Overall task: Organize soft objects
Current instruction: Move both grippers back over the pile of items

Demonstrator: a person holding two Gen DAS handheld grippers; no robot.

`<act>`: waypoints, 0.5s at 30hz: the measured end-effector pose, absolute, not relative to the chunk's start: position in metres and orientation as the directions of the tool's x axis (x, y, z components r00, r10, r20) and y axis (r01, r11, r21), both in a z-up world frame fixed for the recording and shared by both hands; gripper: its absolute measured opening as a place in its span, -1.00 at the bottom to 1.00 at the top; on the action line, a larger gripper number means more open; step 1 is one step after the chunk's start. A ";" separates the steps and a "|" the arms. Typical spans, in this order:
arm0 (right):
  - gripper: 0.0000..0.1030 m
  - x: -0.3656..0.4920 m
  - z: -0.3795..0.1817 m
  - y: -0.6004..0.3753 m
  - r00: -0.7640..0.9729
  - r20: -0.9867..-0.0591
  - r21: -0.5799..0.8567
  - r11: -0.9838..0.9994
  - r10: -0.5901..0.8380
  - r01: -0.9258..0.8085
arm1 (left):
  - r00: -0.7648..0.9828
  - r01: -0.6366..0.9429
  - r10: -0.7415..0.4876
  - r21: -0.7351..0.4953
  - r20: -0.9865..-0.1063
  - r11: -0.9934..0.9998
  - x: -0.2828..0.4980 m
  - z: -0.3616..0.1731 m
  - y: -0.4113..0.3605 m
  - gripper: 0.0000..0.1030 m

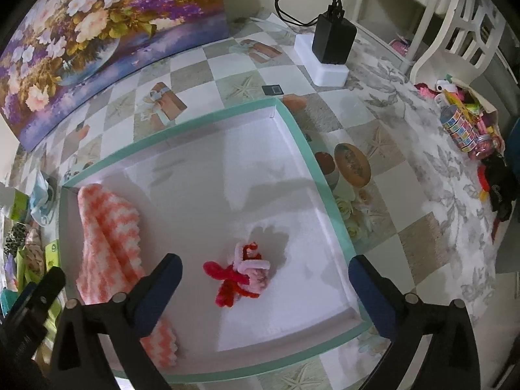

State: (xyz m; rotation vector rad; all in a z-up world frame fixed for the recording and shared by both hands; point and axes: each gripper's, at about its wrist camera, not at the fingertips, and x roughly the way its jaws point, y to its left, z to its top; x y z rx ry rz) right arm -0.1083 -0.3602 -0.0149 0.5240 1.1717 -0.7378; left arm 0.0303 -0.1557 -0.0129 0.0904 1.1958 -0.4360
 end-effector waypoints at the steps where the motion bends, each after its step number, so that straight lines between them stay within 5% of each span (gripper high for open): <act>1: 1.00 -0.108 -0.015 -0.360 0.202 -0.949 -0.009 0.661 -0.243 0.750 | 0.290 0.364 -0.279 -0.164 -0.915 0.917 0.032 -0.013 -0.153 0.92; 15: 1.00 -0.107 -0.012 -0.360 0.182 -0.945 -0.043 0.659 -0.270 0.751 | 0.271 0.264 -0.249 -0.177 -0.930 0.948 0.045 -0.014 -0.129 0.92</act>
